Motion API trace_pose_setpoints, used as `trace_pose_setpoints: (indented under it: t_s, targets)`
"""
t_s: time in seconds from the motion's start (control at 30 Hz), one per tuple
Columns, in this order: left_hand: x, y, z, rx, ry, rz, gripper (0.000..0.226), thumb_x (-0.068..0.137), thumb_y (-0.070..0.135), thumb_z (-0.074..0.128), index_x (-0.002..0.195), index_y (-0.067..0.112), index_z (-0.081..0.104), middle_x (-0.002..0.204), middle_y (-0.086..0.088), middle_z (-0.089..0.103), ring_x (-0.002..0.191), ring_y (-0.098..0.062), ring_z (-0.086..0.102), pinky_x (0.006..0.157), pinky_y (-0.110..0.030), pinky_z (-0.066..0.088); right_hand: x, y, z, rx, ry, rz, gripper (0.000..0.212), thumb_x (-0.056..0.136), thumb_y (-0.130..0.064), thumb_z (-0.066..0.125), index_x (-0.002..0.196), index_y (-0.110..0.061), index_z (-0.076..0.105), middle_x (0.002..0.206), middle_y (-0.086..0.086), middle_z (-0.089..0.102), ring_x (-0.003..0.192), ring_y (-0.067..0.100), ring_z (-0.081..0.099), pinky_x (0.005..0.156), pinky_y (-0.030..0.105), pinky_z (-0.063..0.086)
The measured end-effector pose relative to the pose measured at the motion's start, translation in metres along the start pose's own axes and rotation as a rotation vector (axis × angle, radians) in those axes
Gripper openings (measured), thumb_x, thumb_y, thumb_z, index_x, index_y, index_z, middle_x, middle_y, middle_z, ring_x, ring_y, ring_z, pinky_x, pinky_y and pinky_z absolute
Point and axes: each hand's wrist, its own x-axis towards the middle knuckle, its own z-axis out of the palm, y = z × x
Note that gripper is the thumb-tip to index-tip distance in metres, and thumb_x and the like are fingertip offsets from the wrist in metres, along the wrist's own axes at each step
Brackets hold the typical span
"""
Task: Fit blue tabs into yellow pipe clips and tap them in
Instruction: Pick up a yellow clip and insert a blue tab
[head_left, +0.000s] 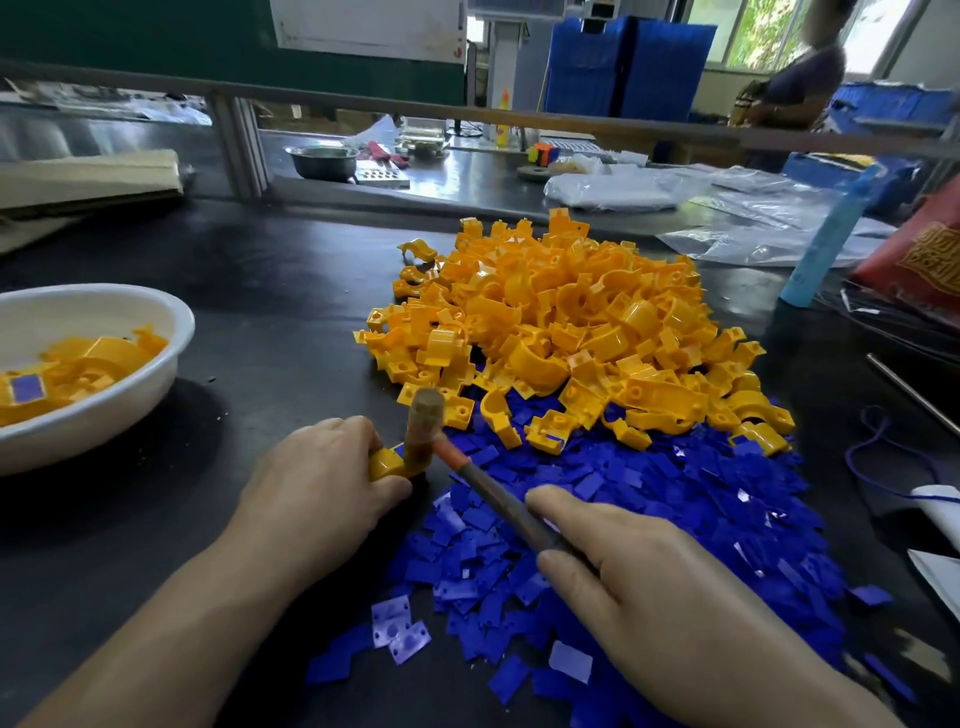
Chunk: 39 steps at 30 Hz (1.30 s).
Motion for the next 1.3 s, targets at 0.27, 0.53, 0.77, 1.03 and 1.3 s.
trace_pose_setpoints:
  t_s: [0.27,0.53,0.77,1.03,1.3]
  targets:
    - [0.002,-0.001,0.002,0.005,-0.002,0.007,0.032,0.081,0.056,0.064,0.1,0.03,0.058,0.09,0.01,0.053,0.087,-0.013,0.053,0.067,-0.03,0.04,-0.003,-0.006,0.007,-0.082,0.058,-0.017,0.041,0.097,-0.045,0.037,0.131,-0.051,0.016,0.1,-0.015,0.053,0.09,0.005,0.054,0.079,0.024,0.048]
    - [0.001,0.0,0.001,0.008,-0.019,0.005,0.034,0.082,0.056,0.064,0.102,0.029,0.058,0.097,0.008,0.057,0.089,-0.013,0.054,0.07,-0.03,0.044,0.001,-0.007,0.001,-0.077,0.054,0.029,0.031,0.097,-0.044,0.039,0.126,-0.046,0.028,0.099,-0.014,0.056,0.089,0.004,0.054,0.077,0.023,0.048]
    - [0.001,0.002,-0.001,0.0,-0.017,-0.006,0.034,0.082,0.056,0.063,0.103,0.03,0.058,0.098,0.008,0.058,0.089,-0.012,0.054,0.071,-0.029,0.047,0.015,-0.012,0.011,-0.141,0.013,-0.017,0.032,0.099,-0.042,0.035,0.129,-0.043,0.026,0.098,-0.01,0.054,0.087,0.009,0.055,0.08,0.034,0.051]
    - [0.001,-0.001,-0.003,-0.029,-0.05,-0.027,0.036,0.08,0.059,0.064,0.103,0.032,0.056,0.1,0.009,0.059,0.089,-0.012,0.056,0.077,-0.034,0.052,0.004,0.014,-0.008,-0.111,0.251,0.084,0.029,0.093,-0.038,0.046,0.119,-0.049,0.041,0.074,-0.011,0.055,0.076,-0.003,0.053,0.056,0.018,0.045]
    - [0.024,-0.045,-0.039,-1.485,0.279,-0.426,0.037,0.088,0.059,0.056,0.085,0.022,0.063,0.071,0.004,0.073,0.05,-0.007,0.062,0.045,-0.019,0.048,0.005,0.053,-0.024,-0.394,0.355,0.384,0.044,0.092,-0.035,0.041,0.134,-0.04,0.029,0.092,-0.016,0.042,0.068,0.004,0.045,0.051,0.023,0.033]
